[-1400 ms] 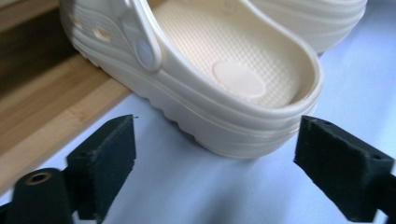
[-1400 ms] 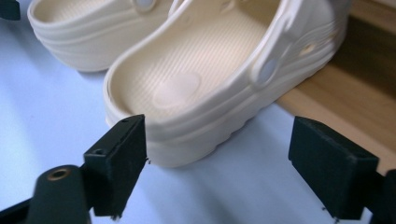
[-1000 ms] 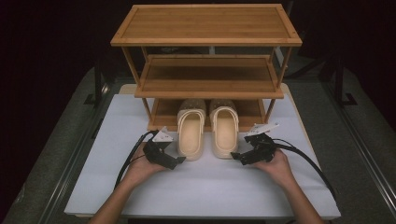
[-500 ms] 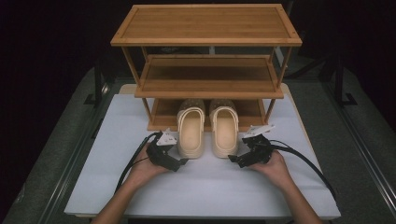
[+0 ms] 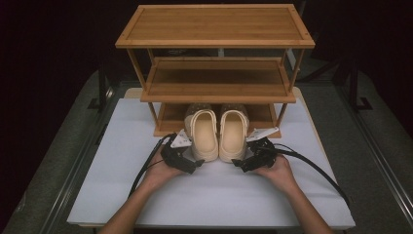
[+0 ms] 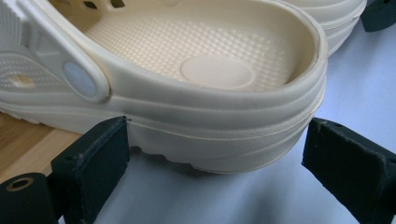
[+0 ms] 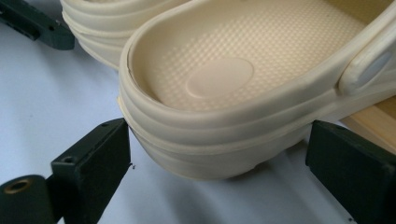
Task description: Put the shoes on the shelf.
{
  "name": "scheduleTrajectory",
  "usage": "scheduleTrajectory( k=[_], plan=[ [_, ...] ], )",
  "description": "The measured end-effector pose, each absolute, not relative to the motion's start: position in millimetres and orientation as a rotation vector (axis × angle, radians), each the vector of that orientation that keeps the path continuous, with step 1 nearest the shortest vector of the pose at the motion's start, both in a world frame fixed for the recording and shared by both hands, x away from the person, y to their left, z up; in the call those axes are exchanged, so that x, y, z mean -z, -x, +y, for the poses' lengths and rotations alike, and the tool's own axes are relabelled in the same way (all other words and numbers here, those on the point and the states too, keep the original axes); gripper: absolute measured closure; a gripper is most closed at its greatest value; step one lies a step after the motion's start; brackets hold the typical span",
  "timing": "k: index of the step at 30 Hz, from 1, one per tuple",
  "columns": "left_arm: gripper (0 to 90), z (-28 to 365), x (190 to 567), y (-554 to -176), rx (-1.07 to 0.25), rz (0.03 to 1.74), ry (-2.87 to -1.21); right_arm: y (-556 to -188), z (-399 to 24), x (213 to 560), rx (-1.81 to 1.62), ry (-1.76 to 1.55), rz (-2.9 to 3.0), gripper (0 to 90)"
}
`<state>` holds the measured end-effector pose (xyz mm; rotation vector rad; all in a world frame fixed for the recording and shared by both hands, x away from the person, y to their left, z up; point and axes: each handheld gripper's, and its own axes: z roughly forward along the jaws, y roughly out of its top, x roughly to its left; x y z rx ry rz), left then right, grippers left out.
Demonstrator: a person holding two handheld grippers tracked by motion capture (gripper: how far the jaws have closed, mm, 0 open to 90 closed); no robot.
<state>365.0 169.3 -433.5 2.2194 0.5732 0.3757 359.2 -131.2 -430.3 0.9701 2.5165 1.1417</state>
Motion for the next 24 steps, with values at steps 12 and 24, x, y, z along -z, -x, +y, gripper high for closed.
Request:
scheduleTrajectory(
  k=[12, 24],
  plan=[
    [6.6, 165.9, 427.9, -381.6, -0.368, 0.586, -2.204, -373.2, -125.5, 427.3, -1.111, -0.979, 2.491, 5.3],
    [7.1, 171.4, 432.3, -403.1, -0.34, 0.603, -2.214, -390.1, -122.5, 432.0, -1.128, -1.021, 2.475, 5.4]
  ],
)
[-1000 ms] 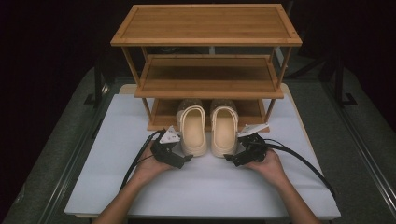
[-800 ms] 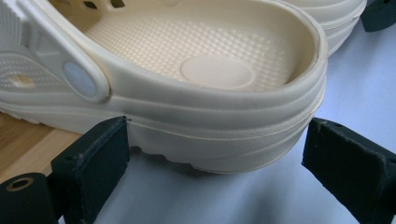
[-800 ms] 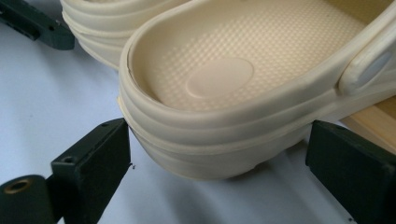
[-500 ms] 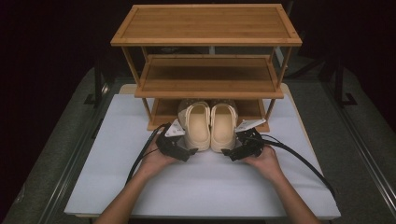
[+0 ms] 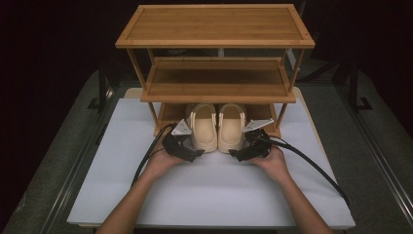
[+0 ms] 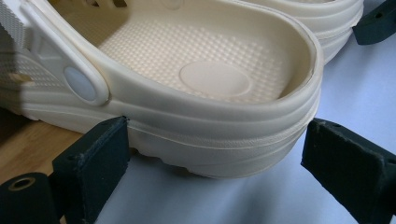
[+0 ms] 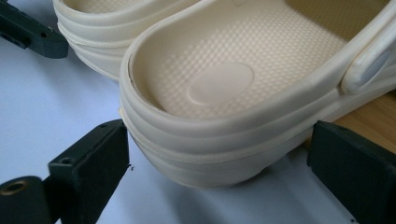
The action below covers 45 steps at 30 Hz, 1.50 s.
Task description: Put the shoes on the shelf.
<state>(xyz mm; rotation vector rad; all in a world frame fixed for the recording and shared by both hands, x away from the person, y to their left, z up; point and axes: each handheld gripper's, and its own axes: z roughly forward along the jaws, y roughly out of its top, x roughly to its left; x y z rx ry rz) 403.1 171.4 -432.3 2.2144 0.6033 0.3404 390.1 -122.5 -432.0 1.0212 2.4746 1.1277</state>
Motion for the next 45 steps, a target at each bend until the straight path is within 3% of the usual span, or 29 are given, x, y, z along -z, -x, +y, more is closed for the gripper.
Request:
scheduleTrajectory(
  k=[28, 45],
  plan=[
    [7.1, 171.4, 432.2, -455.9, -0.328, 0.615, -2.244, -436.8, -118.8, 435.0, -1.117, -1.051, 2.442, 5.5],
    [7.5, 163.7, 432.3, -471.5, -0.341, 0.66, -2.255, -455.1, -124.9, 441.4, -1.163, -1.095, 2.391, 9.9]
  ],
)
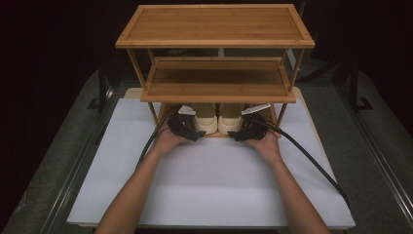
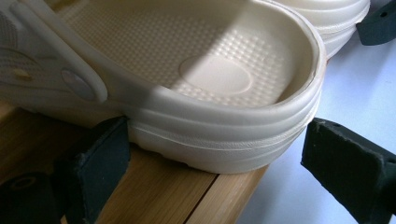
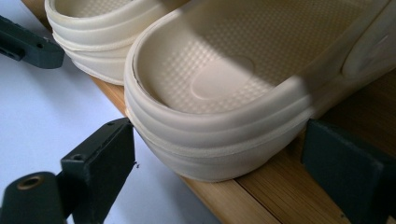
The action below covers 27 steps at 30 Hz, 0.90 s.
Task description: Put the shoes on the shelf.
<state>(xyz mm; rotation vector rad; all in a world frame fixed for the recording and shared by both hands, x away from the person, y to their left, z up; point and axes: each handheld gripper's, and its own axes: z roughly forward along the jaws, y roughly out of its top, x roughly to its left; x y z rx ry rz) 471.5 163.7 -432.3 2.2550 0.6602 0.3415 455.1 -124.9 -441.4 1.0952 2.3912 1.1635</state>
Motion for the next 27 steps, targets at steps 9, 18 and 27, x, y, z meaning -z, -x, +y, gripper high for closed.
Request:
scheduleTrajectory(
  k=[9, 18, 27],
  plan=[
    [7.3, 178.0, 418.8, -453.4, -0.346, 0.708, -2.262, -437.8, -136.1, 433.1, -1.115, -1.124, 2.398, 8.9],
    [7.3, 203.1, 400.9, -428.3, -0.372, 0.724, -2.239, -410.3, -167.1, 419.2, -1.113, -1.134, 2.369, 2.5],
    [7.3, 233.1, 397.8, -387.9, -0.365, 0.746, -2.249, -372.9, -197.3, 420.4, -1.085, -1.157, 2.344, 2.0]
  ],
)
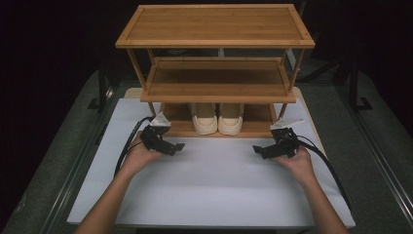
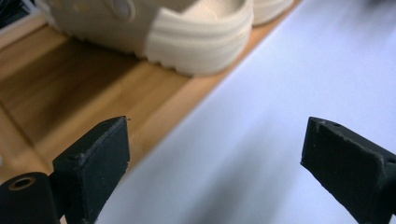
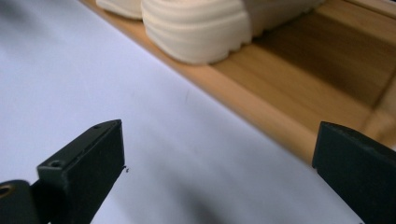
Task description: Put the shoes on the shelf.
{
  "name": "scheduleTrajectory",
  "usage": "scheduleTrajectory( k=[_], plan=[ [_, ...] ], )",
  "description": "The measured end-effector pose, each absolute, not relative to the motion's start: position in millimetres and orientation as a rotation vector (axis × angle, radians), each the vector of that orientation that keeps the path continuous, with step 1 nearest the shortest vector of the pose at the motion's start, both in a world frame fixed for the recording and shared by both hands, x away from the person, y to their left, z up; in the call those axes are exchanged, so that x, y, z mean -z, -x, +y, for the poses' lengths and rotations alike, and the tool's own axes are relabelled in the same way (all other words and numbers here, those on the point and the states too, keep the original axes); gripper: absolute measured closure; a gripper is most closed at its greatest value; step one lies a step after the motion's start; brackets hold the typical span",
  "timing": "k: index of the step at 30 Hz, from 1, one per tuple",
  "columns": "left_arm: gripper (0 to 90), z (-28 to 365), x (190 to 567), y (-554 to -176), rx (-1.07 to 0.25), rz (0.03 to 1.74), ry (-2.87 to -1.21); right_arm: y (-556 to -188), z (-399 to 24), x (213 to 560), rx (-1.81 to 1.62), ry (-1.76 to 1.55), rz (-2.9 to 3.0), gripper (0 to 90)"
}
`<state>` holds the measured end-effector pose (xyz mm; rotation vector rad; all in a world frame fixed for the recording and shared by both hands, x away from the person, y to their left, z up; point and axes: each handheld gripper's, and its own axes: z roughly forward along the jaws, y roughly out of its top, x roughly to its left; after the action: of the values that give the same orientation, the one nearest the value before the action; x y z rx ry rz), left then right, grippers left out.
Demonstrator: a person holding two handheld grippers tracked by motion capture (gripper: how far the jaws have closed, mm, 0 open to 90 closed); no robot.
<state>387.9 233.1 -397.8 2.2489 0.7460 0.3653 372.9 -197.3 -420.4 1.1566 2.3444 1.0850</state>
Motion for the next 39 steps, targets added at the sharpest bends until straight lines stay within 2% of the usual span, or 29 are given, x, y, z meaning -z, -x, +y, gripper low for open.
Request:
scheduleTrajectory(
  k=[10, 20, 22, 31, 39],
  plan=[
    [7.3, 277.8, 408.8, -339.6, -0.383, 0.797, -2.235, -329.2, -230.4, 425.7, -1.063, -1.171, 2.327, 2.0],
    [5.6, 316.3, 422.6, -299.7, -0.42, 0.861, -2.241, -300.9, -254.3, 439.0, -1.026, -1.228, 2.313, 1.9],
    [2.5, 322.2, 425.9, -294.4, -0.417, 0.876, -2.244, -296.3, -259.0, 442.2, -1.018, -1.242, 2.308, 1.9],
    [0.0, 340.4, 444.1, -278.9, -0.448, 0.901, -2.252, -281.4, -272.3, 456.6, -0.956, -1.289, 2.315, 1.7],
    [0.0, 344.8, 450.6, -280.7, -0.392, 0.929, -2.233, -279.4, -271.2, 458.5, -0.943, -1.279, 2.309, 1.6]
  ],
)
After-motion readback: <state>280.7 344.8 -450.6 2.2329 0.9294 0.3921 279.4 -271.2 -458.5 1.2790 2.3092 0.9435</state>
